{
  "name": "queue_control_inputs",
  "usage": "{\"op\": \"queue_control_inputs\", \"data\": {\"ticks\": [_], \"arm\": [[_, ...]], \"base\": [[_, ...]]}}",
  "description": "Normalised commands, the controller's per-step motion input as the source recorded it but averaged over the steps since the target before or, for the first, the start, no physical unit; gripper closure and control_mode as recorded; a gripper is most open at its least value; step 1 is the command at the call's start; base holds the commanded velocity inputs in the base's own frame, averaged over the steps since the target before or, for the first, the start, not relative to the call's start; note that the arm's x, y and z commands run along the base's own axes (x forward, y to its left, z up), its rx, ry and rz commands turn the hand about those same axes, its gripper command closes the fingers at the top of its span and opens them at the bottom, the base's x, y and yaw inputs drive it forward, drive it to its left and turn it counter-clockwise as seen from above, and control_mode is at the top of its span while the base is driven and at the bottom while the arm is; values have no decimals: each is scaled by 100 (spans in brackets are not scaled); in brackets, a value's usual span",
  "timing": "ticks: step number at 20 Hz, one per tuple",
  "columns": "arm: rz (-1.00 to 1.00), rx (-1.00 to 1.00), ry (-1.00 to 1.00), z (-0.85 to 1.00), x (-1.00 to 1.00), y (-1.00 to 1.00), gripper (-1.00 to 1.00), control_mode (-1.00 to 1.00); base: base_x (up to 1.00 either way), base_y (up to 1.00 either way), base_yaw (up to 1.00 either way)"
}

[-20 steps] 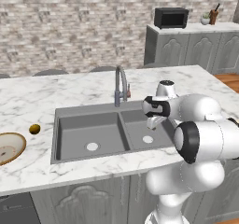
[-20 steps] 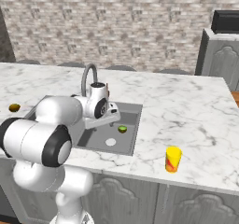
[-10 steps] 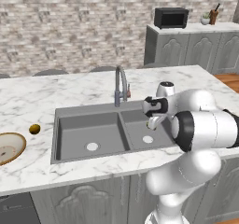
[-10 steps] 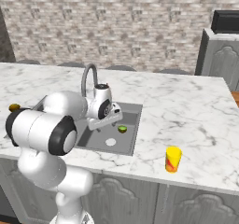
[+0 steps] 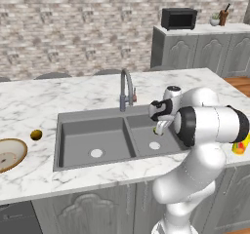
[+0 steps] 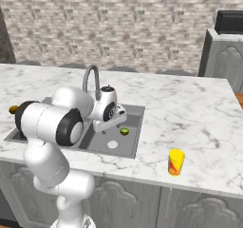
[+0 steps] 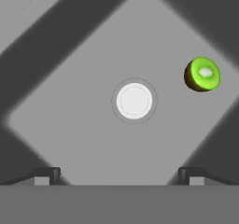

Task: Remove the kiwi and lemon from the sink. Then move the bowl and cup from the counter to the sink for washing.

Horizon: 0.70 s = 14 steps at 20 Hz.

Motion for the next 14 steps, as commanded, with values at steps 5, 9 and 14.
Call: {"op": "queue_control_inputs", "data": {"ticks": [5,9,14], "arm": [[4,0,0,-14,22,-5,-100,-100],[3,0,2,-11,24,-5,-100,-100],[2,0,1,-12,22,-6,-100,-100]], "base": [[0,0,0],[0,0,0],[0,0,0]]}}
